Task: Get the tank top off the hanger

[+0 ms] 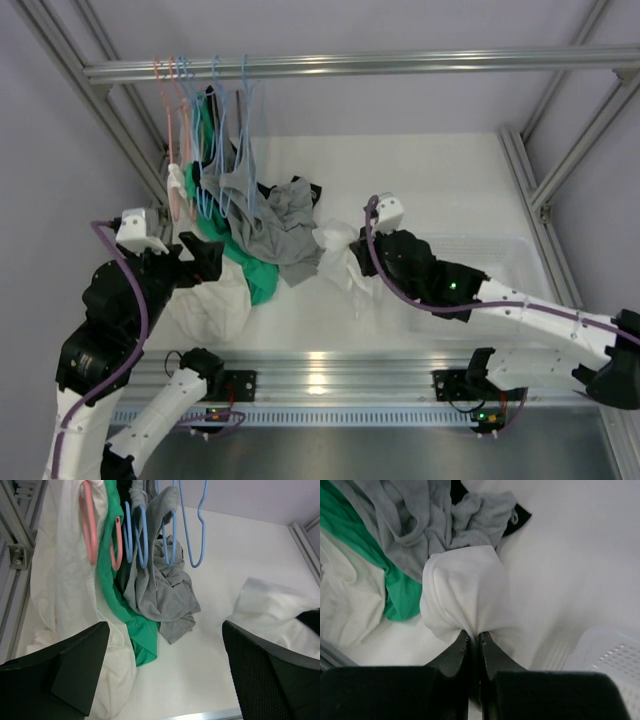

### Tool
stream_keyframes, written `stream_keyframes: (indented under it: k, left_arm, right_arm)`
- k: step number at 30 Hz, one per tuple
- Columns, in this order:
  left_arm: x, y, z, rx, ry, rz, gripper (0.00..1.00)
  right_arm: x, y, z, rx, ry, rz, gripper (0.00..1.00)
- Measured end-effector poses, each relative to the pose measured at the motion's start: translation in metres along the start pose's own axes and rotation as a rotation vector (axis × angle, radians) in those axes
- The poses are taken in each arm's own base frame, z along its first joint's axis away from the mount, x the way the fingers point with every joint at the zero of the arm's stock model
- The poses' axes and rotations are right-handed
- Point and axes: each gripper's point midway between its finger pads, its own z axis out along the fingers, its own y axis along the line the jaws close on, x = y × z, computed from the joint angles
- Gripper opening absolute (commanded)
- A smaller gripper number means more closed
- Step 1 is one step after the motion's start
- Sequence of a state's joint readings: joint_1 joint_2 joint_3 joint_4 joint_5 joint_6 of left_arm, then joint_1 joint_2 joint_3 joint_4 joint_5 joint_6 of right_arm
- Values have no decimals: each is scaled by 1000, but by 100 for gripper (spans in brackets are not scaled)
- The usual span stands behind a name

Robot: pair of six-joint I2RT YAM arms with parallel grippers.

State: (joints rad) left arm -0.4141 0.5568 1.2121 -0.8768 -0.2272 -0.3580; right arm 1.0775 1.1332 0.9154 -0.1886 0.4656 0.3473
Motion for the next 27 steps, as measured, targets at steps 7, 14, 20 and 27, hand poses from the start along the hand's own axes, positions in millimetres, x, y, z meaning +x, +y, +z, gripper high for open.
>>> stream_keyframes:
  k: [7, 14, 20, 27]
  left_arm:
    - [-1, 16, -17, -34, -89, -20, 99]
    - [-8, 19, -27, -33, -137, -13, 99]
    - [-17, 15, -29, -19, -149, -15, 99]
    - [-34, -13, -9, 52, -89, -3, 99]
  right_arm:
    - [-94, -36, -65, 121, -179, 21, 0]
    - [-118, -97, -138, 314, -221, 76, 0]
    - [-74, -135, -156, 448, -141, 142, 0]
    - [10, -189, -149, 680, 42, 194, 0]
